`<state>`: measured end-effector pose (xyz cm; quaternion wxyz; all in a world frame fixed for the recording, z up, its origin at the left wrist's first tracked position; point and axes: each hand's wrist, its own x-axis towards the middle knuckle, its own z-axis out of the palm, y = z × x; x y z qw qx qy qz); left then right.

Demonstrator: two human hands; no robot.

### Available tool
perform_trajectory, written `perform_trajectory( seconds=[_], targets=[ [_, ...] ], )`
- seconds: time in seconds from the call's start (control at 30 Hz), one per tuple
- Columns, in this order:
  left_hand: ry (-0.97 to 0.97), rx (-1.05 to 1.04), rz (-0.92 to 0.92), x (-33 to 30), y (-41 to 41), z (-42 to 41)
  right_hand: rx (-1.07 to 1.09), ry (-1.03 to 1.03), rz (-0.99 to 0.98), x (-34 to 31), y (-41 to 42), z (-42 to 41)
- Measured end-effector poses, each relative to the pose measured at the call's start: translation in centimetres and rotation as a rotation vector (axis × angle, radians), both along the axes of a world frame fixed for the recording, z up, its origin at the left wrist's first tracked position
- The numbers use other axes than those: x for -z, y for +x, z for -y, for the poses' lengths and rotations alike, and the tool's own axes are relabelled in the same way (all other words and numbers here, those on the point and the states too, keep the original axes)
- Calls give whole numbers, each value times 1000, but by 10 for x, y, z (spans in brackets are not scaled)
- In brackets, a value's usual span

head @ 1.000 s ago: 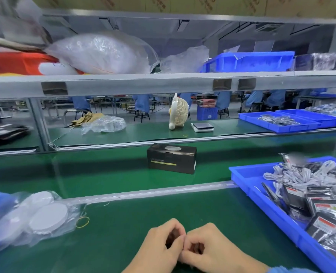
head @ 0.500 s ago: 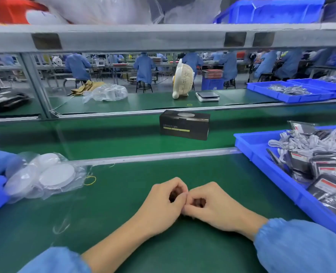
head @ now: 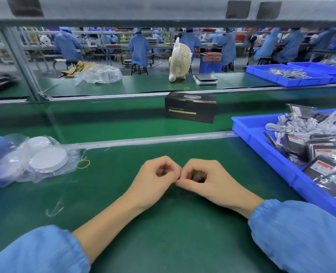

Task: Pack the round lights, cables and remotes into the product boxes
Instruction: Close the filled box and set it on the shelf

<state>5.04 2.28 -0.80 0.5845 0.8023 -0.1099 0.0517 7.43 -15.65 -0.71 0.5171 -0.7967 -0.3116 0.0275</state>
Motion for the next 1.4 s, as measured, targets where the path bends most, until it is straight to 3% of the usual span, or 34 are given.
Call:
perform_trajectory(
  seconds=[0.1, 0.47, 0.93, 1.2, 1.4],
  targets=[
    [-100, 60, 21, -3, 0, -2, -34, 141, -48, -3, 1, 2],
    [-11, 189, 209, 0, -4, -5, -90, 26, 108, -7, -6, 2],
    [46, 150, 187, 2, -4, -6, -126, 28, 87, -4, -4, 2],
    [74, 238, 133, 3, -3, -10, -184, 20, 31, -8, -6, 1],
    [230, 241, 68, -4, -7, -8, -242, -88, 13, -11, -8, 0]
  ],
)
